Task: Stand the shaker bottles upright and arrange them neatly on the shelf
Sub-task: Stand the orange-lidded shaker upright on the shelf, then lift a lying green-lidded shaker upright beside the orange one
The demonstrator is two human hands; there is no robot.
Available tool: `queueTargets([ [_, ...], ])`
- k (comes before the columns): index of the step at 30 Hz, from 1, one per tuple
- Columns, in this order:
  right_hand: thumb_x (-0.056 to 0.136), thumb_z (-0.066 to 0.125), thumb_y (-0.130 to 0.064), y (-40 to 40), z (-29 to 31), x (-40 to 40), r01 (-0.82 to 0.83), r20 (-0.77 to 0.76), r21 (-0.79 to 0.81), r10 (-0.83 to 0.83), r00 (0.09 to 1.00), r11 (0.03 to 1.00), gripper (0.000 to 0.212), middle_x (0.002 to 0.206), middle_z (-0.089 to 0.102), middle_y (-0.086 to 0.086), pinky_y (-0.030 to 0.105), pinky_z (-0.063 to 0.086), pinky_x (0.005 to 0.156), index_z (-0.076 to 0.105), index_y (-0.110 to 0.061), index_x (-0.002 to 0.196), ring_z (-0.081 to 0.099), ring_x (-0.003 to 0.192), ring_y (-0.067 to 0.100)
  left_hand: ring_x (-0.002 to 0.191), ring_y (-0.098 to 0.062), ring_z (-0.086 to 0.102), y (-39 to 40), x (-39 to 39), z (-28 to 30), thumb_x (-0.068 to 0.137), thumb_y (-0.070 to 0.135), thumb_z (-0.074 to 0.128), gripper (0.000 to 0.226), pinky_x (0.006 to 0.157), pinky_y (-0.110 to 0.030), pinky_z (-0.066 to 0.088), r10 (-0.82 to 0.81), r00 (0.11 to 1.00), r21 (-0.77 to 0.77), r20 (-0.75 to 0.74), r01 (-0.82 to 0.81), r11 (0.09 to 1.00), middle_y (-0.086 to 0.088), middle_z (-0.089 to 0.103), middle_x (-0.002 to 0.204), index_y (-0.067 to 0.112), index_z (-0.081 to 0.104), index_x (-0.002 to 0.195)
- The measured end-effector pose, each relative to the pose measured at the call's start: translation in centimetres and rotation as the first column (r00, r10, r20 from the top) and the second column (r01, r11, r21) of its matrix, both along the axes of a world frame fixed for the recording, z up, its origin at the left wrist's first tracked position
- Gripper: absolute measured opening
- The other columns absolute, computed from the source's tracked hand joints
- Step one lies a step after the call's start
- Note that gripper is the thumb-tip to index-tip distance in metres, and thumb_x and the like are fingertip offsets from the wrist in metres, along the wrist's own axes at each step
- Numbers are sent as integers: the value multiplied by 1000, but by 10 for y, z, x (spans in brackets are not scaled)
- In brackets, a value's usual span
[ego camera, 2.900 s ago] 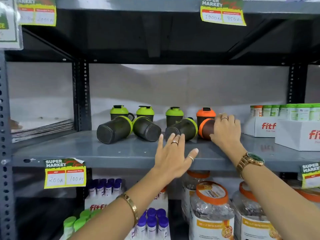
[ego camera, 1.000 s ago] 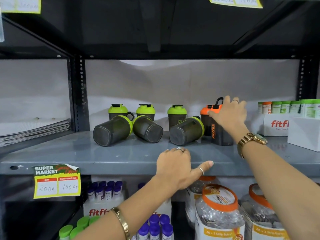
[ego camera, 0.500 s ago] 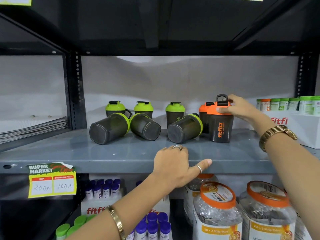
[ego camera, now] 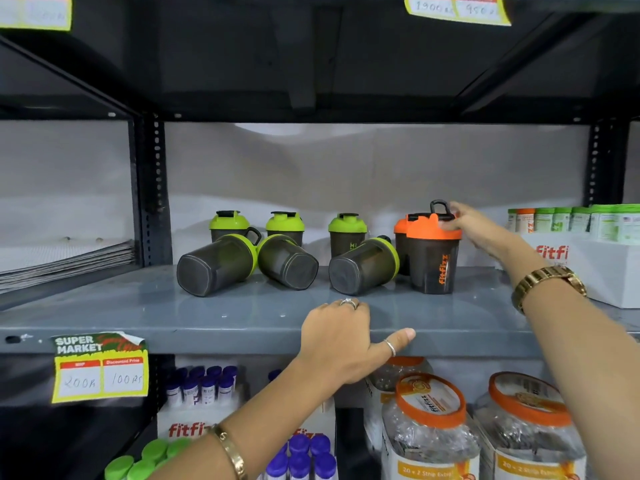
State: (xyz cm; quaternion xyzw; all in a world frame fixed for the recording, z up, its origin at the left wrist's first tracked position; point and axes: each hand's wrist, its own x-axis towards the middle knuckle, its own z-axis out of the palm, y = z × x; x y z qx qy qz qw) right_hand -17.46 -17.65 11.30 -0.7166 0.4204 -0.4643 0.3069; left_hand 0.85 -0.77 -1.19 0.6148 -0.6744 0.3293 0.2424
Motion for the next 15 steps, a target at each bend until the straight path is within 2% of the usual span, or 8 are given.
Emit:
queueTargets([
  [1,87,58,-14,2,-4,2,59,79,-90,-52,996,994,64,151,32,11,38,25,111,29,-11,144,31,138,27,89,-22,59,1,0,1,71,79,11,82,61,-31,38,4,1000,4,-2,-4,1000,-3,65,94,15,58,90],
  [2,86,59,-17,6,-9,4,154,157,-218,-121,980,964,59,147,38,11,36,31,106,35,-11,140,39,133,27,90,-22,59,2,0,1,71,80,10,84,63,-31,41,8,1000,8,1,-8,1000,-3,65,97,15,59,95],
  [4,82,59,-19,17,-15,10,340,263,-478,-238,935,810,40,120,60,11,33,44,88,54,-10,121,58,107,27,92,-22,60,7,2,1,70,78,9,86,67,-31,43,17,1000,4,12,-17,1000,-3,66,98,15,58,102],
  [5,81,58,-19,24,-15,16,375,281,-563,-256,925,737,30,101,65,10,35,48,80,59,-10,109,62,92,28,91,-22,59,10,2,1,72,77,11,83,68,-31,43,21,1000,-4,20,-21,1000,-3,66,97,15,57,103],
  [7,78,57,-17,36,-14,32,339,210,-653,-268,940,677,17,78,64,6,36,50,73,63,-9,92,62,79,29,95,-23,58,15,5,0,77,73,19,76,75,-33,42,37,999,-10,34,-36,999,-5,66,100,13,55,106],
  [9,79,57,-17,44,-12,50,273,70,-637,-299,952,721,17,78,67,12,35,48,76,63,-8,92,62,84,32,109,-25,52,19,10,-2,82,69,25,74,90,-36,39,59,997,5,48,-60,998,-8,62,115,10,51,117],
  [11,82,58,-23,49,-12,66,243,-48,-544,-318,947,804,26,91,68,20,36,46,83,62,-5,100,60,96,35,121,-26,44,23,15,-3,85,66,30,73,101,-39,33,70,996,18,47,-71,997,-10,56,128,7,45,125],
  [15,84,57,-40,52,-21,90,283,-215,-320,-360,908,904,46,113,63,23,35,44,87,61,2,102,55,110,38,131,-25,34,34,26,-3,85,66,24,78,109,-40,21,101,993,31,56,-103,994,-12,45,140,7,38,133],
])
